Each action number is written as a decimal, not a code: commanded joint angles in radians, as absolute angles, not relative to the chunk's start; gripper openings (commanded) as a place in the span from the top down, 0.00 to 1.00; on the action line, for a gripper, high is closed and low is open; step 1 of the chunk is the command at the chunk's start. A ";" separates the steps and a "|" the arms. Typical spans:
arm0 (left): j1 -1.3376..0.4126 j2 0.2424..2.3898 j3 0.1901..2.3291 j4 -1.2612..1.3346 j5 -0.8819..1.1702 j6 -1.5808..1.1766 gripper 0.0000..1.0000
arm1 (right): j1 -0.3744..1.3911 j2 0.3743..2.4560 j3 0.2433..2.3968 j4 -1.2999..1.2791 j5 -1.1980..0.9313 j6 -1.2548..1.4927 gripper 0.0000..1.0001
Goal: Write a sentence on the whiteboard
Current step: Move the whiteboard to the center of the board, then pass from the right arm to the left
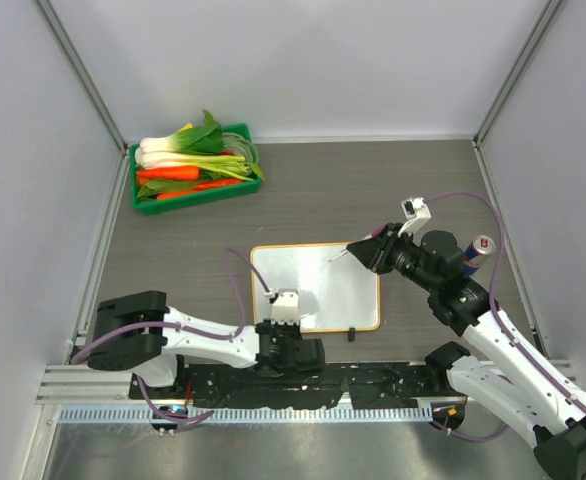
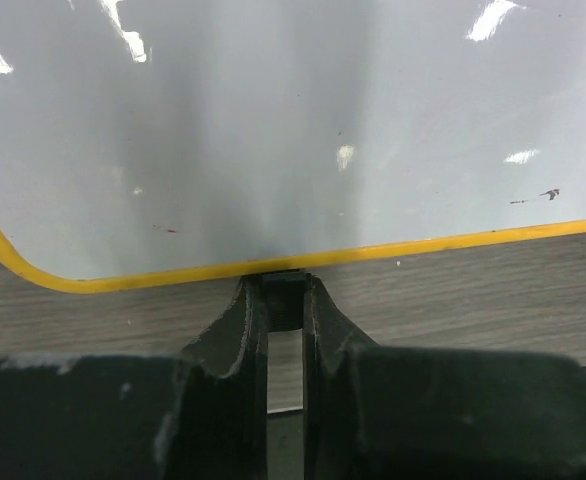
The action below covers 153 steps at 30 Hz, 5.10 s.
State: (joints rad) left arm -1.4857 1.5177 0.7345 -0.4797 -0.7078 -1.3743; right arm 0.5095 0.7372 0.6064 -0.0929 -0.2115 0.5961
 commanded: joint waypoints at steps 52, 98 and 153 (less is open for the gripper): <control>-0.823 0.815 0.807 -0.482 -0.063 -0.670 0.04 | 0.514 0.683 0.588 -0.097 -0.239 0.551 0.99; -0.361 0.673 0.618 -0.488 0.330 -0.683 0.06 | 0.515 0.684 0.545 -0.026 -0.270 0.554 0.99; -0.362 0.842 0.322 0.161 0.561 -0.874 0.08 | 0.523 0.653 0.558 0.046 -0.382 0.577 0.99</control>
State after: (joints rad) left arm -0.3660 0.8131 0.3164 0.0097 0.5163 -0.8867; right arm 0.5110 0.6609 0.5392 -0.0151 -0.3611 0.5751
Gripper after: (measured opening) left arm 0.922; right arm 0.190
